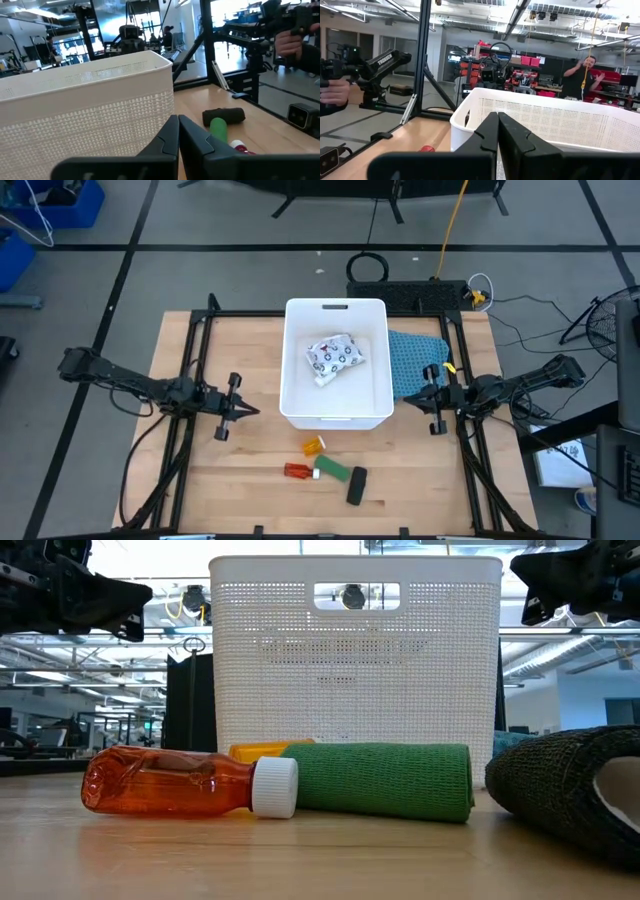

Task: Pick & place medical supplies in basket/bin
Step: Put the black bandage into the white bin

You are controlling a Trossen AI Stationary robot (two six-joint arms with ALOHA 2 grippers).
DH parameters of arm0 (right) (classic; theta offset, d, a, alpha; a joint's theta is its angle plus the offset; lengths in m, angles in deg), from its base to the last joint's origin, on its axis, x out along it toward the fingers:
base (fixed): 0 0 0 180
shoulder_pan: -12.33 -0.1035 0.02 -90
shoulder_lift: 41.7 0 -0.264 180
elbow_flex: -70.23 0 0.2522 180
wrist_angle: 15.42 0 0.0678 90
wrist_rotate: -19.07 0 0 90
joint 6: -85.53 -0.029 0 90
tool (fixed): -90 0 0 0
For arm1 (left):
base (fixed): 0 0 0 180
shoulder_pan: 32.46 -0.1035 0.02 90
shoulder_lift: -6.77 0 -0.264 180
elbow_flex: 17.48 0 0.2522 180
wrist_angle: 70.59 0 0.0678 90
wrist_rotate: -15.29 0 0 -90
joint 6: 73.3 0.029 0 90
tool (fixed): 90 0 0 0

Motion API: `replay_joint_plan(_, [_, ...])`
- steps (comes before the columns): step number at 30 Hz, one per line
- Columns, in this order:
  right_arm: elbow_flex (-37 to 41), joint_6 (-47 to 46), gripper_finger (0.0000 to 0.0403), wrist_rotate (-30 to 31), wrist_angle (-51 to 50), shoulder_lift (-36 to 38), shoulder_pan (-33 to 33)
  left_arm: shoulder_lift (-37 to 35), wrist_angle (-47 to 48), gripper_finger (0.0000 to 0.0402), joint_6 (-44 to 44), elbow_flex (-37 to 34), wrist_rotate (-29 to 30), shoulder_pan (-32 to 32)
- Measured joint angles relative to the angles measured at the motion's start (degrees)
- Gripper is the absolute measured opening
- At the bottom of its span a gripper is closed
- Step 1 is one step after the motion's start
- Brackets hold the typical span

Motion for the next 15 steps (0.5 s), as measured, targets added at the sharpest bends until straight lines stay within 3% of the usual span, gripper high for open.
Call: replay_joint_plan(15, [-0.3, -0.4, 0.0000, -0.2, 0.9, 0.0, 0.0, 0.0, 0.0, 0.0029, -0.3, 0.0, 0.0, 0.0])
